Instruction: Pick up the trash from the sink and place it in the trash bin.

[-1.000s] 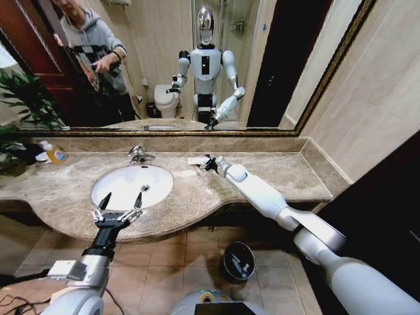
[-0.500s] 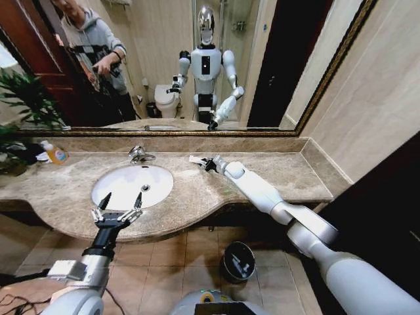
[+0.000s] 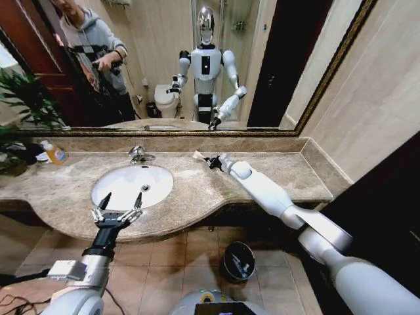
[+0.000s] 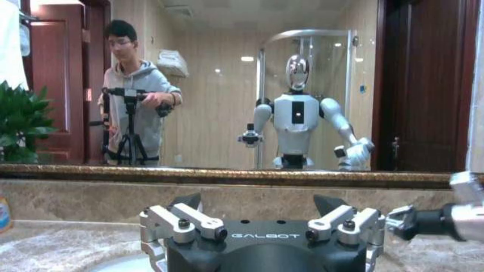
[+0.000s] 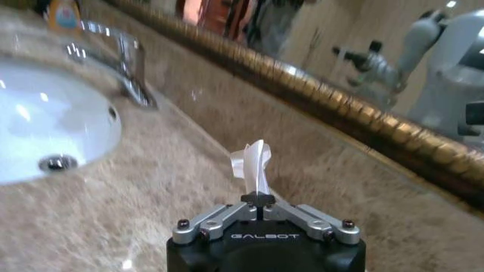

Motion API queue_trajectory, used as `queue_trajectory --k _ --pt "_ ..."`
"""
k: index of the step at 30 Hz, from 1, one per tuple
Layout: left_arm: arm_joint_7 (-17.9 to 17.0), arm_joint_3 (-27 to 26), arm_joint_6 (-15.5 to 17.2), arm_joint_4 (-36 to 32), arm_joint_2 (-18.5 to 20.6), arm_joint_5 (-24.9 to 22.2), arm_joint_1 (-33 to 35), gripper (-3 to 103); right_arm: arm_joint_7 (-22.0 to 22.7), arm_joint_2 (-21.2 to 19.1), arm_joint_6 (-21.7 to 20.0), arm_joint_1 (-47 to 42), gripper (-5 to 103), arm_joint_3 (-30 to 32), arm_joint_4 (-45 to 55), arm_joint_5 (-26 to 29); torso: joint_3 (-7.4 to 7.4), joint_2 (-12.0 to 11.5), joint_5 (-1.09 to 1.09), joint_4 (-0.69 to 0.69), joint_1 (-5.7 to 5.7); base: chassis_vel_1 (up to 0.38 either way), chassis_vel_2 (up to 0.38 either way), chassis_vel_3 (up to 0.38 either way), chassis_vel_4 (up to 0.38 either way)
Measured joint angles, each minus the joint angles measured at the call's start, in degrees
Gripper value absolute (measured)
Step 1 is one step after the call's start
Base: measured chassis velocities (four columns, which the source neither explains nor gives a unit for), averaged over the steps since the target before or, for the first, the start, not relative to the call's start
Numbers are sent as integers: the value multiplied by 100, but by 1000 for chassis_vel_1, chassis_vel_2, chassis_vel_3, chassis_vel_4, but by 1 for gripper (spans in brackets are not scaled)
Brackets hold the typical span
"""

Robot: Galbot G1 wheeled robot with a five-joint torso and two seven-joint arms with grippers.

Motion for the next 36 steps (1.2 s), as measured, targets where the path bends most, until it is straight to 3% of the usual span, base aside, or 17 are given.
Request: queue_trajectory --k 2,6,9,11,13,16,18,20,23,25,26,27,30,32,35,36 --pt "-1 -1 0 0 0 0 0 100 47 -364 -52 -295 0 273 639 215 0 0 -1 0 0 0 0 0 0" --pt "-2 -1 0 0 0 0 0 100 67 -664 -34 -655 0 656 1135 314 0 0 1 -1 -1 0 0 0 0" --pt "-1 -1 0 0 0 0 0 100 156 -1142 7 -1432 0 1447 1958 509 0 0 1 -1 -1 0 0 0 0" --pt "0 0 0 0 1 0 0 100 172 -1207 8 -1562 0 1606 2084 553 0 0 2 -1 -1 0 0 0 0" --pt "-2 0 0 0 0 0 0 100 241 -1445 70 -2176 0 2311 2634 724 -1 0 1 0 -1 0 0 0 0" --pt "-1 0 0 0 0 0 0 100 370 -1618 152 -2668 0 2760 2992 856 -1 0 1 0 -1 0 0 0 0" --pt "-1 -1 0 0 0 0 0 100 600 -1850 400 -3513 0 3293 3464 1059 -1 0 2 -3 -1 0 0 0 0" --pt "-1 0 0 0 0 0 0 100 637 -1883 526 -3780 0 3473 3580 1091 -1 1 2 -3 -1 0 0 0 0" --pt "-2 -1 0 0 0 0 0 100 675 -1771 1116 -4603 0 4146 3815 1076 -1 1 0 -1 -1 0 0 0 0" --pt "-1 0 0 0 0 0 0 100 698 -1698 1286 -4805 0 4285 3857 1041 -1 1 -1 0 -1 0 0 0 0" --pt "-1 -1 0 0 0 0 0 100 808 -1503 1700 -5270 0 4494 3934 940 -1 0 0 0 -1 0 0 0 0" --pt "-1 -1 0 0 0 0 0 100 808 -1503 1700 -5270 0 4494 3934 940 -1 0 0 0 -1 0 0 0 0" --pt "-1 0 0 0 0 0 0 100 972 -1010 2606 -6260 0 4817 4042 688 -1 1 -2 -1 -1 0 0 0 0" --pt "-1 -1 0 0 0 0 0 100 983 -945 2705 -6359 0 4848 4043 658 -1 1 -1 -1 -1 0 0 0 0" --pt "-1 -1 0 0 0 0 0 100 1019 -392 3786 -7039 0 5093 4040 327 -1 1 0 -1 -1 0 0 0 0" --pt "-1 -1 0 0 0 0 0 100 1019 -392 3786 -7039 0 5093 4040 327 -1 1 0 -1 -1 0 0 0 0"
